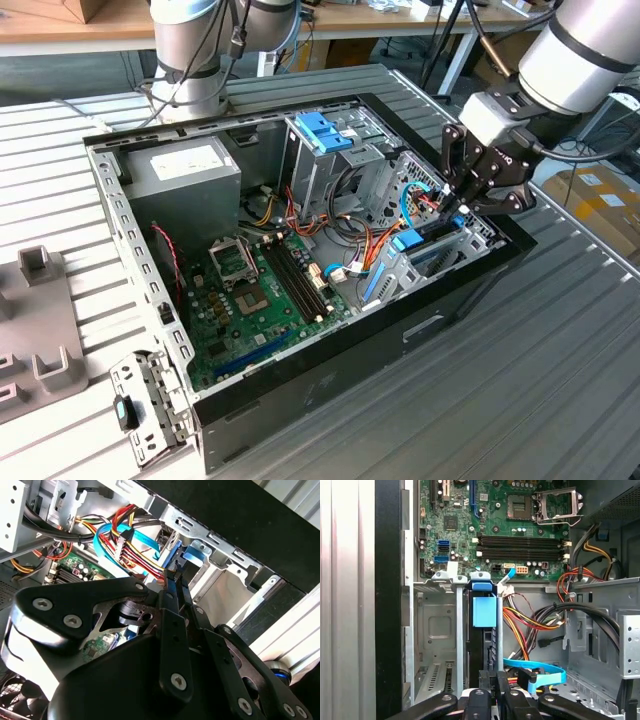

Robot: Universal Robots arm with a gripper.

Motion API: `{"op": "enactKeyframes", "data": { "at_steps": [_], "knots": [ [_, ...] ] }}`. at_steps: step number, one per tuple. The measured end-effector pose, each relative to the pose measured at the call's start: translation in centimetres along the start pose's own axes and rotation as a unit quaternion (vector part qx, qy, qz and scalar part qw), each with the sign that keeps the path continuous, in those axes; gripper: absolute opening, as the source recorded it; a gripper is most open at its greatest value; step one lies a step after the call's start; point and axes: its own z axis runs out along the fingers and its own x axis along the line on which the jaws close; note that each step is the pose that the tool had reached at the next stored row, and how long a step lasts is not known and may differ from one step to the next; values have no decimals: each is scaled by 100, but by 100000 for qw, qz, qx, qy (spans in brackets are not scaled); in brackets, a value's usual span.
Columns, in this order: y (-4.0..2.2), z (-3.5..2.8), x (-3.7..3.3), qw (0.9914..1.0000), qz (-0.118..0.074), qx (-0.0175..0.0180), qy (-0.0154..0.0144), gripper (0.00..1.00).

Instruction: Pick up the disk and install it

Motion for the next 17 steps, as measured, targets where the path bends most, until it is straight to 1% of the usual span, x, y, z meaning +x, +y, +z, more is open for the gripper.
{"op": "enactKeyframes", "data": {
  "at_steps": [9,17],
  "knots": [
    [16,63,8,100000,3,-1,-2,17],
    [31,95,11,100000,0,0,7,17]
  ]
}}
